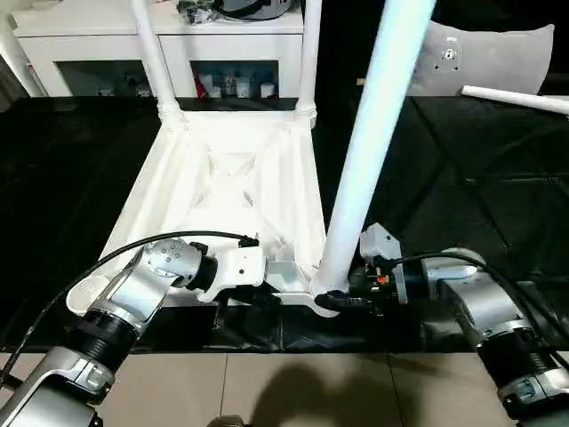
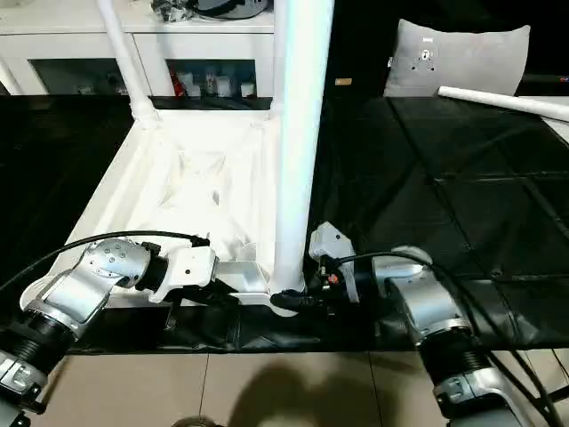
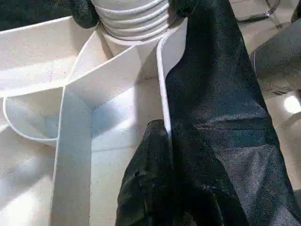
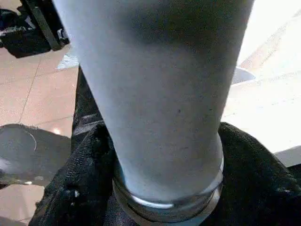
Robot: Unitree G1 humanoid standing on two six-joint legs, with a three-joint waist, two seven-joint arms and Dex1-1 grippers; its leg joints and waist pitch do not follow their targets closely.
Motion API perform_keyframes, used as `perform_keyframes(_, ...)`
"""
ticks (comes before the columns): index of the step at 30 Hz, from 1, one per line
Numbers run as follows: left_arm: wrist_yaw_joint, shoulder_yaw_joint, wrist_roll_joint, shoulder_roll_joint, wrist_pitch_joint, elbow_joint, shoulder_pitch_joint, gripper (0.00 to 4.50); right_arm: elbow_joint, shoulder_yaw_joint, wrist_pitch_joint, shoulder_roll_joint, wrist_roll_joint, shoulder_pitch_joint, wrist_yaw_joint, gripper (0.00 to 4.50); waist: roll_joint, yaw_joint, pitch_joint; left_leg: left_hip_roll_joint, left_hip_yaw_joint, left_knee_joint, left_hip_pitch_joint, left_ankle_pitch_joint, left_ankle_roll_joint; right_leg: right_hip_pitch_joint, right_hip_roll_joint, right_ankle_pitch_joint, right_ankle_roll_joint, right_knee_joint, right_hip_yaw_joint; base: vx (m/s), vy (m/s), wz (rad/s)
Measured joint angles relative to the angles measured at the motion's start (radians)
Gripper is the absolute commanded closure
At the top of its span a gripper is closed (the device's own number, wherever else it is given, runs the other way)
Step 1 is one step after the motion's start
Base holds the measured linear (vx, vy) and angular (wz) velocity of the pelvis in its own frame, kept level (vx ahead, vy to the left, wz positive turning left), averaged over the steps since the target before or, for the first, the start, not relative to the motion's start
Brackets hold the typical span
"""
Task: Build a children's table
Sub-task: Rotate leg to tighten
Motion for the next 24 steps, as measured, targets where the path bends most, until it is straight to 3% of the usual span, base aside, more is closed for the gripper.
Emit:
perform_keyframes(5,0.000,0.008,-0.011,0.001,0.012,-0.007,0.009,4.50,-0.020,-0.004,0.024,0.002,0.013,0.013,-0.012,1.70,0.000,0.000,0.000,0.000,0.000,0.000,0.000,-0.001,-0.001,0.000,0.000,0.000,0.000,0.000,0.000,0.000,0.000,0.00)
perform_keyframes(10,0.025,0.034,-0.021,0.001,0.090,-0.056,0.049,4.50,-0.079,-0.017,0.072,0.037,0.011,0.053,-0.090,1.72,0.001,-0.007,-0.001,0.000,0.000,0.000,0.001,-0.001,-0.002,0.000,0.000,0.000,-0.001,0.001,0.000,0.000,0.000,0.00)
perform_keyframes(11,0.041,0.042,-0.021,-0.003,0.118,-0.074,0.062,4.50,-0.085,-0.019,0.081,0.050,0.008,0.058,-0.117,1.73,0.001,-0.012,-0.002,0.000,0.000,0.000,0.003,-0.002,-0.005,0.001,0.000,0.000,-0.001,0.001,0.000,0.000,0.000,0.00)
perform_keyframes(15,0.138,0.099,-0.024,-0.033,0.296,-0.135,0.102,4.50,-0.072,-0.065,0.134,0.165,-0.017,0.061,-0.331,1.73,0.002,-0.060,-0.002,0.000,0.000,0.000,0.012,0.001,-0.011,0.005,0.000,-0.002,0.003,0.002,0.000,0.000,0.000,0.00)
perform_keyframes(18,0.227,0.119,-0.023,-0.094,0.391,-0.155,0.110,4.50,-0.032,-0.104,0.158,0.230,-0.030,0.039,-0.480,1.73,0.001,-0.085,0.000,0.000,0.000,-0.001,0.019,0.001,-0.011,0.010,0.000,-0.002,0.003,-0.002,-0.001,0.000,0.000,0.00)
perform_keyframes(21,0.357,0.141,0.012,-0.183,0.458,-0.147,0.097,4.50,0.046,-0.144,0.167,0.311,-0.064,-0.024,-0.671,1.73,0.001,-0.105,0.002,0.000,-0.003,0.000,0.018,0.000,-0.011,0.010,0.000,-0.002,0.003,-0.008,-0.004,0.000,0.000,0.00)
perform_keyframes(23,0.415,0.140,0.037,-0.227,0.474,-0.133,0.079,4.50,0.078,-0.166,0.163,0.336,-0.075,-0.048,-0.751,1.73,0.001,-0.110,0.002,0.000,-0.004,0.000,0.018,0.000,-0.011,0.010,0.000,-0.002,0.003,-0.013,-0.006,0.000,0.000,0.00)
perform_keyframes(24,0.429,0.139,0.041,-0.238,0.478,-0.132,0.078,4.50,0.080,-0.171,0.160,0.340,-0.077,-0.049,-0.771,1.17,0.001,-0.110,0.002,0.000,-0.004,-0.001,0.017,0.000,-0.010,0.010,0.000,-0.001,0.004,-0.016,-0.006,0.000,0.000,0.00)
